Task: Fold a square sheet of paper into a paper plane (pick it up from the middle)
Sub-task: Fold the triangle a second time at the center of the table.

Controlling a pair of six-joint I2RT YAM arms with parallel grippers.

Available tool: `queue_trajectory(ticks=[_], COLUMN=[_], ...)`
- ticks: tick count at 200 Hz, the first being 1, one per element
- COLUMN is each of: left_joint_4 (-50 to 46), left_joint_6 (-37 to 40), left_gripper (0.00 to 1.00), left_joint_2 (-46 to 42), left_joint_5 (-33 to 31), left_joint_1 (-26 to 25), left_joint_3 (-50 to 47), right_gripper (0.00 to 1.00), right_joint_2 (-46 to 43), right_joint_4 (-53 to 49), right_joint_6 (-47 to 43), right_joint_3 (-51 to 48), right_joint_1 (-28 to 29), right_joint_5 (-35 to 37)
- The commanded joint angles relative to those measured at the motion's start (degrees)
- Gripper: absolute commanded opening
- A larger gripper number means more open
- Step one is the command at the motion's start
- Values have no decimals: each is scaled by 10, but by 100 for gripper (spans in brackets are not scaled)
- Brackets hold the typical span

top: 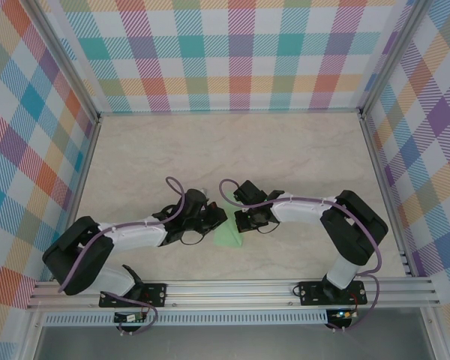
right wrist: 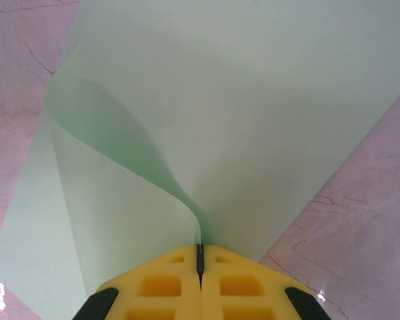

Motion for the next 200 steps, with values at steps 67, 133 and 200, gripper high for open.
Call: queue_trajectory(ticks=[67, 133, 200], left_joint_4=[72, 68, 59], left_joint_6=[-2, 2, -1], left_gripper=[0, 0, 0], left_joint_2=[87, 126, 151], left_joint_5=[34, 31, 21], left_joint_1=[3, 3, 2], left_joint_3=[22, 19, -3], right_gripper=[5, 5, 10], right_joint_2=[15, 18, 19], right_joint_4=[3, 3, -5], right_joint_6=[8, 8, 12], right_joint_3=[-19, -14, 2], right_joint_1=[-4, -4, -4], right_joint_5=[5, 4, -1])
